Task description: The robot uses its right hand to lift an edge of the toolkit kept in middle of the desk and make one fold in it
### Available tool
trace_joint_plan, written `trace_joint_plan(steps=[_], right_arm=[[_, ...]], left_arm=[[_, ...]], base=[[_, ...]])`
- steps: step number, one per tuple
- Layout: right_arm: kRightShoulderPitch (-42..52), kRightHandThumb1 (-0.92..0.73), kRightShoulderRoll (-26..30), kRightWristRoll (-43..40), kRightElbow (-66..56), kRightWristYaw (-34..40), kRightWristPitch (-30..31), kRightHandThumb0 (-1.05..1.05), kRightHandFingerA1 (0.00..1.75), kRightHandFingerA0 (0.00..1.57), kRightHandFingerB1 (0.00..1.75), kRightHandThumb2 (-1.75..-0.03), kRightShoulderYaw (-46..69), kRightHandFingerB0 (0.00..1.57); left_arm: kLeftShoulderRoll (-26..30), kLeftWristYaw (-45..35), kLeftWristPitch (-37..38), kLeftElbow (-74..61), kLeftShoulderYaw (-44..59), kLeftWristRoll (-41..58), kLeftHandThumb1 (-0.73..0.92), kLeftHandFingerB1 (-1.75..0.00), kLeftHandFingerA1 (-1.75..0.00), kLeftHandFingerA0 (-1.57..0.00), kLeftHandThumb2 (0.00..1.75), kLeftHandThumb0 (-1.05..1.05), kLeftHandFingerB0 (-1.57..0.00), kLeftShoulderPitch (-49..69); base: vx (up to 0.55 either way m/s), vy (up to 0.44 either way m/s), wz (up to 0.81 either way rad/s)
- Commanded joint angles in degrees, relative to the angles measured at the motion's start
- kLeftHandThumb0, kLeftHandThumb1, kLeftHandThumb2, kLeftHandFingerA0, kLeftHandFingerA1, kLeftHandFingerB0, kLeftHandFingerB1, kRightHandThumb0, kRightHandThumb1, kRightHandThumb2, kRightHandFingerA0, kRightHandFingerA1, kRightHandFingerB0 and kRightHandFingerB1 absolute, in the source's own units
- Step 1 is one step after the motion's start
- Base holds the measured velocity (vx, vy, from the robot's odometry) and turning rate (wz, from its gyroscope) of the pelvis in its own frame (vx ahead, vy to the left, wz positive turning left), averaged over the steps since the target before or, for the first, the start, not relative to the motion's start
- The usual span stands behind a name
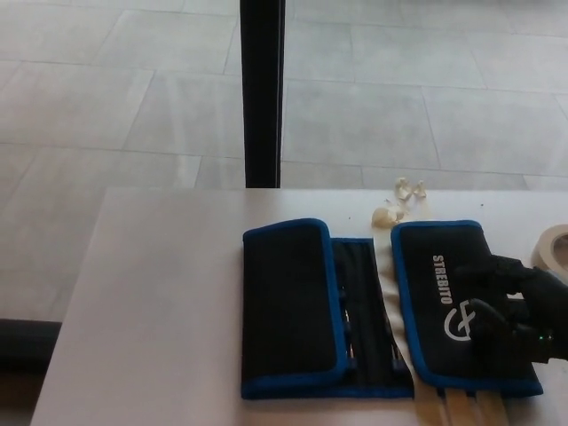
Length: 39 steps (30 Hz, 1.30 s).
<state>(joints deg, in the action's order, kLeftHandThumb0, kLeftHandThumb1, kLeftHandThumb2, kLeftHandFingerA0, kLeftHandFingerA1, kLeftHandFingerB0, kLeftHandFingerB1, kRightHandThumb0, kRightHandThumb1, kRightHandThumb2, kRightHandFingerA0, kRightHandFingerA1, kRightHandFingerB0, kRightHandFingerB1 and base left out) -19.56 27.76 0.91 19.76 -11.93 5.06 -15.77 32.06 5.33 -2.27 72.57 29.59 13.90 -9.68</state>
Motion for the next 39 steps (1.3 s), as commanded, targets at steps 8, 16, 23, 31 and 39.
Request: trace_joint_plan(steps=[8,16,23,31,39], right_arm=[[6.3,-0.78,1.4,-2.6,-7.1,-4.3,1.8,-0.59,0.57,0.59,0.40,-0.64,9.6,0.45],[6.4,-0.64,2.8,-17.9,-23.5,-8.9,16.3,-0.56,0.62,0.55,0.53,-0.97,27.1,0.38],[3.6,-0.64,7.3,-24.3,-18.2,-6.1,19.7,-0.56,0.58,0.53,0.51,-0.93,47.2,0.38],[3.3,-0.70,10.8,-23.6,4.4,1.7,11.6,-0.76,0.57,0.78,0.48,-0.61,62.9,0.60],[4.2,-0.70,10.0,-28.7,28.6,14.7,1.3,-0.81,0.79,0.73,0.68,-0.61,76.3,0.34]], left_arm=[[2.5,-0.3,0.2,0.2,-1.2,-0.7,0.74,-0.63,-0.67,-0.36,1.12,-0.83,-0.32,-0.1],[2.4,0.3,0.1,0.3,-1.1,-0.3,0.75,-1.06,-0.73,-0.45,1.01,-0.91,-0.50,0.0],[2.5,-0.2,0.5,0.3,-1.0,-0.3,0.92,-0.63,-0.66,-0.37,0.75,-0.86,-0.41,0.4],[2.4,-0.4,0.6,0.3,-1.1,-0.3,0.92,-0.68,-0.68,-0.40,0.75,-0.85,-0.45,1.0],[1.9,-1.5,0.9,0.5,-0.4,0.5,0.92,-0.47,-0.62,-0.31,0.73,-0.85,-0.21,1.7]], base=[[0.00,0.000,0.01],[0.00,0.000,0.00],[0.00,0.000,0.00],[0.00,0.000,0.00],[0.00,0.000,0.00]])
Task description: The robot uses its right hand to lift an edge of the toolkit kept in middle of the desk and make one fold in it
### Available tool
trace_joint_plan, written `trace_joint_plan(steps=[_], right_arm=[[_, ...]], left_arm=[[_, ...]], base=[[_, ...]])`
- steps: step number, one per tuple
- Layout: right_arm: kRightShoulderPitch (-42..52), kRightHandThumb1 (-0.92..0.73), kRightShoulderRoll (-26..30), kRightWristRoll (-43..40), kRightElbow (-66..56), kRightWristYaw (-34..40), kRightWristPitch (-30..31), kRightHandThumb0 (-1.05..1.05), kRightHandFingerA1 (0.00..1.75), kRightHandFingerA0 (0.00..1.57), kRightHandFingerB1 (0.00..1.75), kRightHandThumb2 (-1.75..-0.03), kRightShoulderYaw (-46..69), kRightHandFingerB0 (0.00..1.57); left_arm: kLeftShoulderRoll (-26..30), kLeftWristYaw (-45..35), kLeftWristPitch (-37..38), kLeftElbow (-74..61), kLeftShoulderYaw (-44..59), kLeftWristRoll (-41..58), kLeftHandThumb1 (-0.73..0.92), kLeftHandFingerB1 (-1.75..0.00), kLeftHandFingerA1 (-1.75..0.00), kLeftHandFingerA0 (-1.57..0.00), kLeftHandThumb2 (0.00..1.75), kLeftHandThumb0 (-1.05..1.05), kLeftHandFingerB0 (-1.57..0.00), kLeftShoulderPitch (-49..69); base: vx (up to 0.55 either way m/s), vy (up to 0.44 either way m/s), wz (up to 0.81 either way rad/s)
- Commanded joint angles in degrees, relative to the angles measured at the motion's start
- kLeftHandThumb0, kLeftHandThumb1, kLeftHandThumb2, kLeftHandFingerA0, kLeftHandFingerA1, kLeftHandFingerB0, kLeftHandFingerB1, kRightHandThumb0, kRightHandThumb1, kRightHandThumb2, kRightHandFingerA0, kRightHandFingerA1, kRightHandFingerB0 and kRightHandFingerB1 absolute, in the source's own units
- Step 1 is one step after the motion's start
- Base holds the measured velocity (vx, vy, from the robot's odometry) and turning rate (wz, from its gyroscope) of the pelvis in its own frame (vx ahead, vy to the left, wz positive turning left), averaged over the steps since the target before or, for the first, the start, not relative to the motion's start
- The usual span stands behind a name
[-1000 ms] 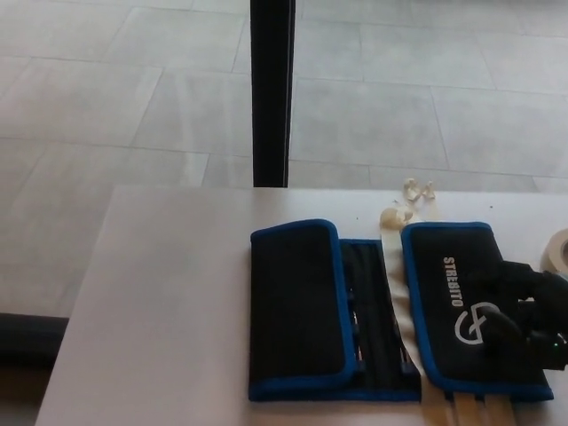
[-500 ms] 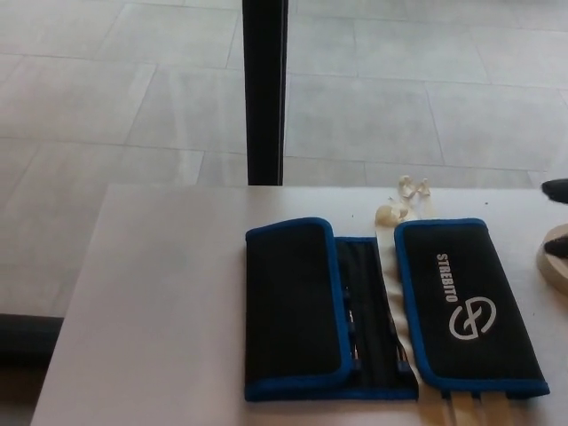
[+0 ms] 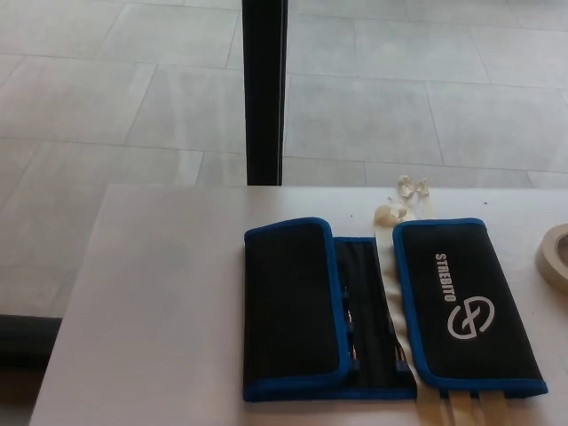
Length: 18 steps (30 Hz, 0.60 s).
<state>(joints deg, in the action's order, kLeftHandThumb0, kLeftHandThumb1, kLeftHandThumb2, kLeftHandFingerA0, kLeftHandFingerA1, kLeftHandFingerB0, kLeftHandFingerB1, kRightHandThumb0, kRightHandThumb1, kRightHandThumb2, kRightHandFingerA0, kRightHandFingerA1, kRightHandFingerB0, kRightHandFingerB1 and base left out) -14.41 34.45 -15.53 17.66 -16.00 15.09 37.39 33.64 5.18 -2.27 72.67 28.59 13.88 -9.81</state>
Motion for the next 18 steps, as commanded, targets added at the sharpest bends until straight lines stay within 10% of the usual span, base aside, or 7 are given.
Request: trace_joint_plan(steps=[1,6,10,14,15,17,18], right_arm=[[-0.2,-0.70,2.7,-13.0,33.3,20.4,-10.5,-0.82,0.83,0.71,0.74,-0.62,24.6,0.37],[-0.2,-0.75,-0.5,-16.8,35.5,26.2,-10.9,-0.78,1.04,0.73,0.86,-0.62,31.2,0.16],[-0.2,-0.80,-2.4,-22.0,38.8,26.6,-10.2,-0.74,1.12,0.63,0.90,-0.63,37.8,0.15],[0.3,-0.80,-1.9,-21.7,42.2,25.4,-10.9,-0.75,1.28,0.70,1.48,-0.68,39.6,0.92],[1.1,-0.83,-2.1,-21.9,42.7,24.1,-10.8,-0.77,1.26,0.61,1.37,-0.63,40.2,0.41],[1.4,-0.84,-2.7,-21.5,42.9,24.1,-10.4,-0.80,1.26,0.59,1.04,-0.64,40.8,0.26],[1.4,-0.86,-2.7,-21.3,43.8,23.7,-10.6,-0.79,1.22,0.56,0.92,-0.64,41.2,0.14]], left_arm=[[0.1,-0.2,0.2,0.5,0.8,0.7,0.92,-1.08,-0.68,-0.43,0.69,-0.86,-0.45,1.4],[-0.5,-0.7,0.6,0.3,0.7,0.7,0.92,-0.49,-0.60,-0.35,0.72,-0.85,-0.29,1.9],[-0.5,0.4,-0.1,0.5,0.8,0.7,0.74,-0.69,-0.73,-0.51,1.14,-0.85,-0.43,1.7],[-0.5,0.2,0.0,0.1,0.6,0.6,0.92,-0.88,-0.74,-0.46,0.74,-0.85,-0.37,1.9],[-0.5,-0.1,0.3,0.3,0.8,0.8,0.92,-0.78,-0.68,-0.42,0.72,-0.85,-0.45,2.3],[-0.6,0.4,0.2,0.6,1.3,1.2,0.92,-0.72,-0.72,-0.45,0.69,-0.85,-0.52,2.2],[-0.5,0.3,-0.4,0.6,1.3,1.2,0.79,-0.69,-0.72,-0.45,1.24,-0.81,-0.46,2.0]], base=[[0.00,0.000,0.00],[0.00,0.000,0.00],[0.00,0.000,0.00],[0.00,0.000,0.00],[0.00,0.000,0.00],[0.00,0.000,0.00],[0.00,0.000,0.00]])
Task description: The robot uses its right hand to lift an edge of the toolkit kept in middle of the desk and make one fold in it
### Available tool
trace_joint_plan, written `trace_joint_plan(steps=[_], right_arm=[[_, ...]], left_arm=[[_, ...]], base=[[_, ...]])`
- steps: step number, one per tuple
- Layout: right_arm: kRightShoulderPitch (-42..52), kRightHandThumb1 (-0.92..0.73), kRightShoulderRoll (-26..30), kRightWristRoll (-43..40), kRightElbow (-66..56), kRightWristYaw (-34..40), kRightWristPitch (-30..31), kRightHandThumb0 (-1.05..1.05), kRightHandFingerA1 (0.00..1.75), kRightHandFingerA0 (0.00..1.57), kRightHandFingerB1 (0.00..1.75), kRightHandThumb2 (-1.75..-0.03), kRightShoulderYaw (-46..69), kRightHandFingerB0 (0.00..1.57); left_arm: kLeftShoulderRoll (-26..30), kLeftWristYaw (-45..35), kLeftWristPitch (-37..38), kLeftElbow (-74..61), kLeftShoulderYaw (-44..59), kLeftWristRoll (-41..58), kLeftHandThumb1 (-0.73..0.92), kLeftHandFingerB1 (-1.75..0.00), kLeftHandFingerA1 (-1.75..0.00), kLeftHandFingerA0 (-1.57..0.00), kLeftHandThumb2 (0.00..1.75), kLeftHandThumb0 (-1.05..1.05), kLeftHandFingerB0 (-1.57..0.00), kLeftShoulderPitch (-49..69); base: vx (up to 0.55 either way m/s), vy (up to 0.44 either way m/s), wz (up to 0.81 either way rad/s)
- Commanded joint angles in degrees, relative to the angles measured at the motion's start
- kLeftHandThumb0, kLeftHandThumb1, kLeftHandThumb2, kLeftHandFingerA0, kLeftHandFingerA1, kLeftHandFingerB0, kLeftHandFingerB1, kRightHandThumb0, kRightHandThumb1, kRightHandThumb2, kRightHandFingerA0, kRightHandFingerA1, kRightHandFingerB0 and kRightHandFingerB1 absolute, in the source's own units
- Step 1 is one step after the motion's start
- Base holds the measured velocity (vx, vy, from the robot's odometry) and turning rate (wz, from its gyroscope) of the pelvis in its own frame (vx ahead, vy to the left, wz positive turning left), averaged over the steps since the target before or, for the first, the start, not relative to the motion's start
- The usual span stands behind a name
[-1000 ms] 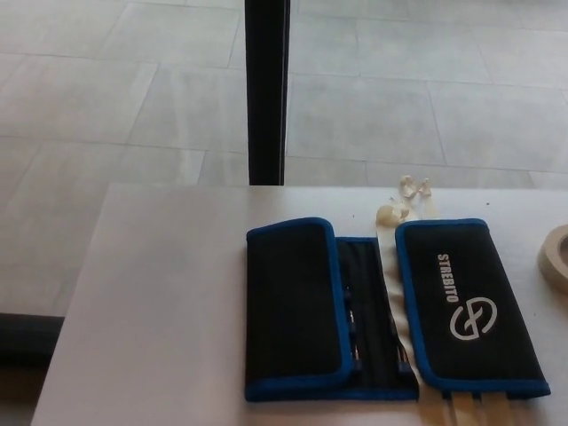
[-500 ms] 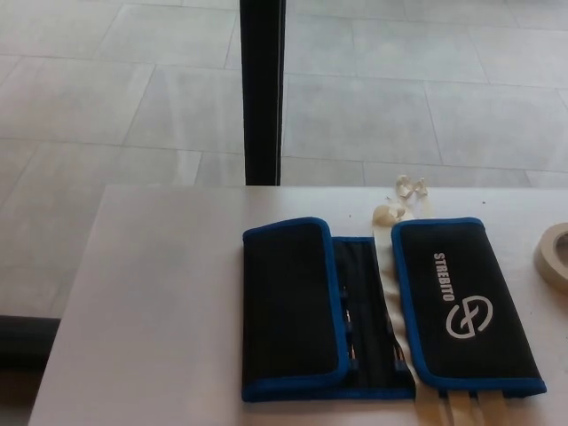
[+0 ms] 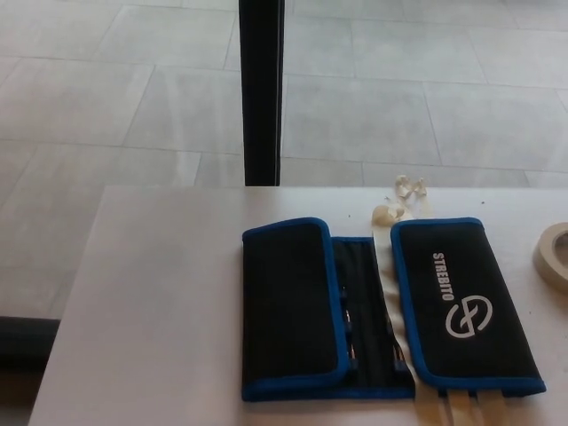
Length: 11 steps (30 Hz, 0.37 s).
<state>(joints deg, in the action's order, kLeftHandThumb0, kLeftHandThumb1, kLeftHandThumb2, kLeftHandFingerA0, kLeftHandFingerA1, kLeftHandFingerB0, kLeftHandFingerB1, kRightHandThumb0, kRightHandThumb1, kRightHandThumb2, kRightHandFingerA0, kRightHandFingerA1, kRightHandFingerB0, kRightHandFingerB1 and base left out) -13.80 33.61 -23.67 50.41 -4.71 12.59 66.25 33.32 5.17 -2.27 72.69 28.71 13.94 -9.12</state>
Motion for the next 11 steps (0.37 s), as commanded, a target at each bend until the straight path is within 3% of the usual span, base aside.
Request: trace_joint_plan(steps=[1,2,3,4,5,6,7,8,9,11], right_arm=[[0.8,-0.87,-2.1,-12.9,11.1,12.4,-7.9,-0.81,1.17,0.55,0.92,-0.64,12.3,0.12],[0.8,-0.87,-2.5,-12.4,11.3,12.4,-7.8,-0.81,1.17,0.55,0.92,-0.64,12.2,0.12],[0.7,-0.87,-2.4,-11.8,12.9,12.3,-8.7,-0.79,1.19,0.60,1.04,-0.64,11.9,0.30],[0.3,-0.86,-2.5,-11.8,13.6,12.9,-9.2,-0.79,1.17,0.62,0.99,-0.65,12.0,0.27],[0.4,-0.87,-3.1,-11.4,14.4,12.2,-8.9,-0.81,1.17,0.56,0.92,-0.64,11.3,0.10],[0.5,-0.88,-3.4,-10.9,15.1,11.6,-8.8,-0.81,1.24,0.64,0.87,-0.65,10.7,0.08],[0.6,-0.88,-3.5,-10.5,15.6,11.2,-8.8,-0.81,1.24,0.64,0.87,-0.65,10.0,0.08],[0.3,-0.65,-4.0,-10.8,15.6,10.7,-8.8,-0.83,1.09,0.72,0.70,-1.12,9.6,0.13],[0.2,-0.88,-4.5,-10.5,15.3,11.1,-8.7,-0.81,1.30,0.67,0.89,-0.67,8.6,0.08],[0.0,-0.88,-5.3,-9.9,14.8,11.8,-8.5,-0.81,1.30,0.67,0.89,-0.67,7.1,0.08]], left_arm=[[-0.2,0.4,-0.4,0.4,1.0,1.0,0.92,-0.66,-0.68,-0.45,0.71,-0.84,-0.41,1.3],[-0.2,0.7,-0.3,0.1,0.8,0.8,0.92,-0.66,-0.68,-0.45,0.71,-0.84,-0.41,1.4],[-0.4,0.3,0.4,0.1,1.2,1.2,0.92,-1.10,-0.84,-0.51,0.75,-0.85,-0.37,1.6],[-0.4,0.4,0.4,0.1,1.2,1.1,0.92,-1.06,-0.80,-0.52,0.73,-0.85,-0.48,1.4],[-0.3,0.1,0.1,0.1,1.2,1.1,0.78,-0.71,-0.74,-0.46,1.23,-0.80,-0.38,1.3],[-0.3,-0.1,0.1,0.1,1.3,1.2,0.92,-0.99,-0.74,-0.45,0.74,-0.87,-0.49,1.3],[-0.4,-0.2,0.3,0.1,1.4,1.2,0.92,-0.99,-0.74,-0.45,0.74,-0.87,-0.49,1.3],[-0.4,-0.1,0.3,0.3,1.8,1.5,0.92,-0.69,-0.71,-0.44,0.73,-0.84,-0.34,1.1],[-0.5,0.1,0.2,0.2,1.8,1.3,0.92,-0.60,-0.70,-0.43,0.75,-0.86,-0.34,1.1],[-0.5,0.4,0.1,0.1,1.6,1.1,0.92,-0.60,-0.70,-0.43,0.75,-0.86,-0.34,1.0]], base=[[0.00,0.000,0.00],[0.00,0.000,0.00],[0.00,0.000,0.00],[0.00,0.000,0.00],[0.00,0.000,0.00],[0.00,0.000,0.00],[0.00,0.000,0.00],[0.00,0.000,0.00],[0.00,0.000,0.00],[0.00,0.000,0.00]])
